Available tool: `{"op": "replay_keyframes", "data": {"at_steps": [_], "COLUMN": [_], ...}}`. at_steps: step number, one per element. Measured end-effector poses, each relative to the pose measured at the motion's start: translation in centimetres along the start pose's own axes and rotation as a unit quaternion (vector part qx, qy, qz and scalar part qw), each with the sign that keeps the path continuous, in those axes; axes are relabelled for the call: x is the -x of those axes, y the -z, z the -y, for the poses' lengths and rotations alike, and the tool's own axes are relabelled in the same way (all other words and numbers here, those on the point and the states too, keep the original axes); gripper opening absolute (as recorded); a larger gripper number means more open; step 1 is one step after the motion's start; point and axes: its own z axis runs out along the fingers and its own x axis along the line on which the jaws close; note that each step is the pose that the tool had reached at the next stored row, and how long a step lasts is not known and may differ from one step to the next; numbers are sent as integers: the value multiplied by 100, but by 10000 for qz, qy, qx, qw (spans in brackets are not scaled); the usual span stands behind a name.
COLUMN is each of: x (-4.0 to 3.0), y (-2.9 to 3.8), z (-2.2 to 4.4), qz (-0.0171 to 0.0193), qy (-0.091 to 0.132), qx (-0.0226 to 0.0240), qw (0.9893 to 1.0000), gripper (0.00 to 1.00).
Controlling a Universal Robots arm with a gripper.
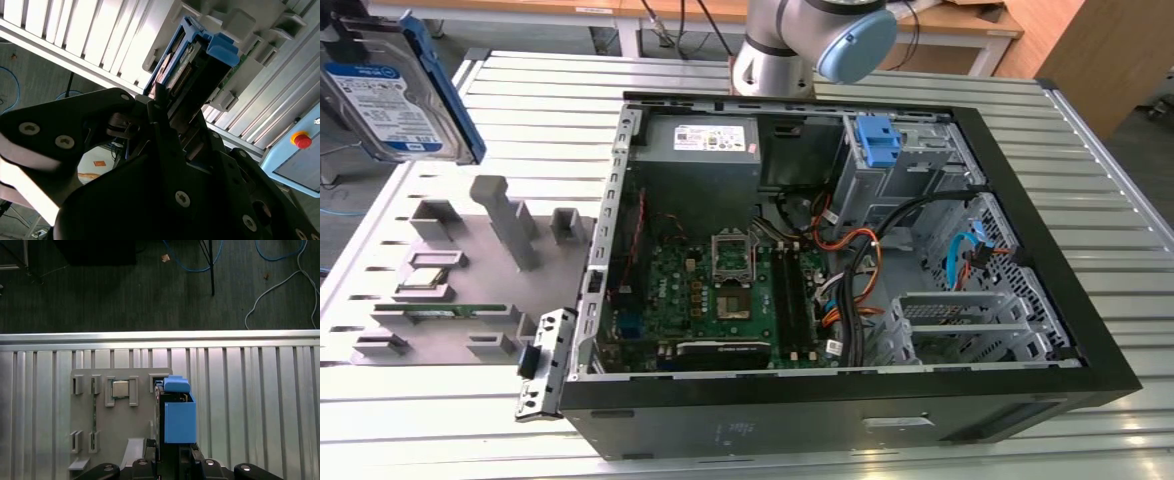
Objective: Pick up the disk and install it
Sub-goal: 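Pick up the disk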
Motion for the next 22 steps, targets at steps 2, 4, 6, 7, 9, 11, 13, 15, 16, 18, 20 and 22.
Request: {"op": "replay_keyframes", "data": {"at_steps": [2,4,6,7,9,11,13,15,16,18,20,22], "x": [1,2,2,3,3,4,5,6,6,6,7,7], "y": [14,29,44,51,63,76,91,106,112,116,121,123], "z": [0,-1,-2,-2,-3,-3,-4,-5,-5,-5,-5,-6], "qz": [0,0,0,0,0,0,0,0,0,1,0,0], "qy": [0,0,0,0,0,0,0,0,0,0,0,0], "qx": [-1,0,-1,0,-1,-1,0,-1,-1,-1,0,0], "qw": [10000,10000,10000,10000,10000,10000,10000,10000,10000,10000,10000,10000], "gripper": [35,35,35,35,35,35,35,35,35,35,35,35]}}
